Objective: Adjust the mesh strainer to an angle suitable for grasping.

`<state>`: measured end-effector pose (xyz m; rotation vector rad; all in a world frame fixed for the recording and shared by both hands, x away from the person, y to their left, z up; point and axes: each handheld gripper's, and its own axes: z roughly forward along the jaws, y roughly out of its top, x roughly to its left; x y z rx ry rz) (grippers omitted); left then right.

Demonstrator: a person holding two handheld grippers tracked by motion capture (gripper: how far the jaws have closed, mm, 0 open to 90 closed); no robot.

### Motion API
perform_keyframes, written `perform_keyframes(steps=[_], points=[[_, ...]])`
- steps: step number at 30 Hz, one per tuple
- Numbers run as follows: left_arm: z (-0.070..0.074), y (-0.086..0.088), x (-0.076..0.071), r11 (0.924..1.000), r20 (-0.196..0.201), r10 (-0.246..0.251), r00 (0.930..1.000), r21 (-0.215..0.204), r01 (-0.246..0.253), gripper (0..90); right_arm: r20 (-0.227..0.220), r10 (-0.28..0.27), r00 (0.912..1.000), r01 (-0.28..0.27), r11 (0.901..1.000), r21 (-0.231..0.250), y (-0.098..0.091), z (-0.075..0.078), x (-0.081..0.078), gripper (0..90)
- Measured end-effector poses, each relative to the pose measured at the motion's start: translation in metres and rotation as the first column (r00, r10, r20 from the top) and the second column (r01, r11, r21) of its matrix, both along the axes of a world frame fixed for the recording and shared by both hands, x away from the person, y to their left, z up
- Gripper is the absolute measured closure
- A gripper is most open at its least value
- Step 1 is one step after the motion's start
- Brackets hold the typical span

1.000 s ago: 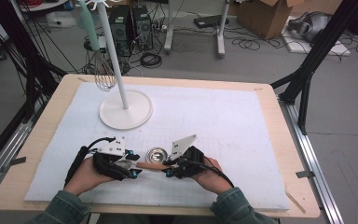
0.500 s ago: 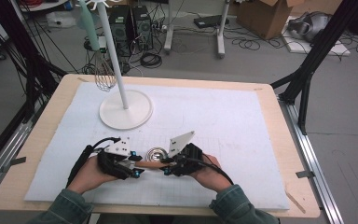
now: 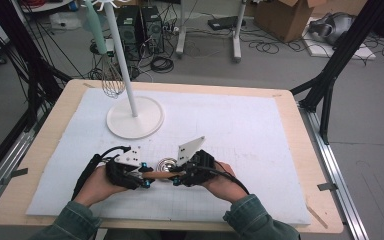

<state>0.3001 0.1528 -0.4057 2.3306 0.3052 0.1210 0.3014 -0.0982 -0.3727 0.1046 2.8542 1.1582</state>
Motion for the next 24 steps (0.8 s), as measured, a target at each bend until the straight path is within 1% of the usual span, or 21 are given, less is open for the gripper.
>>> perform_keyframes(steps=[1, 2, 6, 8, 9, 11, 12, 14, 16, 17, 18, 19, 21, 23, 24], points=[[0.001, 0.0, -0.001, 1.0, -0.003, -0.004, 1.0, -0.001, 0.004, 61.4, -0.001, 0.001, 1.0, -0.001, 1.0, 0.004, 0.0, 0.001, 0.0, 71.3], [0.001, 0.0, -0.001, 0.9999, 0.007, -0.011, 0.9999, -0.008, 0.011, 62.1, -0.006, 0.004, 1.0, -0.004, 1.0, 0.008, 0.0, 0.002, 0.001, 71.3], [0.002, 0.001, -0.002, 0.9993, 0.009, -0.033, 0.9994, -0.017, 0.034, 64.8, -0.008, 0.001, 1.0, -0.001, 0.9999, 0.016, -0.001, 0.006, 0.002, 71.2], [0.002, 0.001, -0.003, 0.9986, 0.013, -0.046, 0.9989, -0.024, 0.046, 66.7, -0.013, -0.015, 0.9998, 0.015, 0.9997, 0.02, -0.002, 0.008, 0.002, 70.9], [0.002, 0.001, -0.003, 0.9984, 0.013, -0.049, 0.9987, -0.026, 0.05, 67.3, -0.021, -0.015, 0.9997, 0.015, 0.9995, 0.029, -0.003, 0.008, 0.003, 70.5], [0.003, 0.001, -0.004, 0.998, 0.011, -0.059, 0.9982, -0.024, 0.059, 68.2, -0.029, -0.025, 0.9993, 0.026, 0.9989, 0.04, -0.004, 0.008, 0.004, 68.9], [0.002, 0.001, -0.004, 0.9977, 0.017, -0.059, 0.9981, -0.032, 0.06, 68.7, -0.034, -0.035, 0.9988, 0.037, 0.9983, 0.045, -0.004, 0.008, 0.005, 68.0], [0.003, 0.001, -0.005, 0.9976, 0.014, -0.061, 0.998, -0.03, 0.062, 70.0, -0.044, -0.056, 0.9975, 0.058, 0.9968, 0.055, -0.004, 0.008, 0.005, 63.3], [0.004, 0.002, -0.005, 0.998, 0.02, -0.048, 0.9986, -0.041, 0.049, 70.5, -0.061, -0.082, 0.9947, 0.087, 0.9938, 0.07, -0.005, 0.008, 0.007, 58.9], [0.005, 0.003, -0.005, 0.9981, 0.019, -0.049, 0.9986, -0.036, 0.049, 70.6, -0.068, -0.096, 0.9931, 0.101, 0.9919, 0.077, -0.006, 0.009, 0.007, 57.9], [0.005, 0.004, -0.005, 0.9978, 0.02, -0.038, 0.9991, -0.053, 0.039, 70.6, -0.072, -0.105, 0.9918, 0.112, 0.99, 0.086, -0.007, 0.009, 0.008, 56.3], [0.007, 0.005, -0.005, 0.998, 0.023, -0.033, 0.9992, -0.054, 0.034, 70.6, -0.079, -0.122, 0.9894, 0.129, 0.9876, 0.09, -0.008, 0.009, 0.008, 54.4], [0.009, 0.008, -0.005, 0.9976, 0.026, -0.018, 0.9995, -0.066, 0.02, 70.6, -0.103, -0.15, 0.9833, 0.161, 0.981, 0.108, -0.009, 0.009, 0.009, 51.9], [0.011, 0.01, -0.005, 0.9961, 0.033, -0.001, 0.9994, -0.088, 0.004, 70.6, -0.119, -0.179, 0.9766, 0.193, 0.9737, 0.121, -0.011, 0.008, 0.009, 49.7], [0.012, 0.011, -0.005, 0.9956, 0.035, 0.007, 0.9994, -0.093, -0.004, 70.6, -0.131, -0.198, 0.9715, 0.214, 0.9686, 0.126, -0.012, 0.008, 0.01, 48.8]])
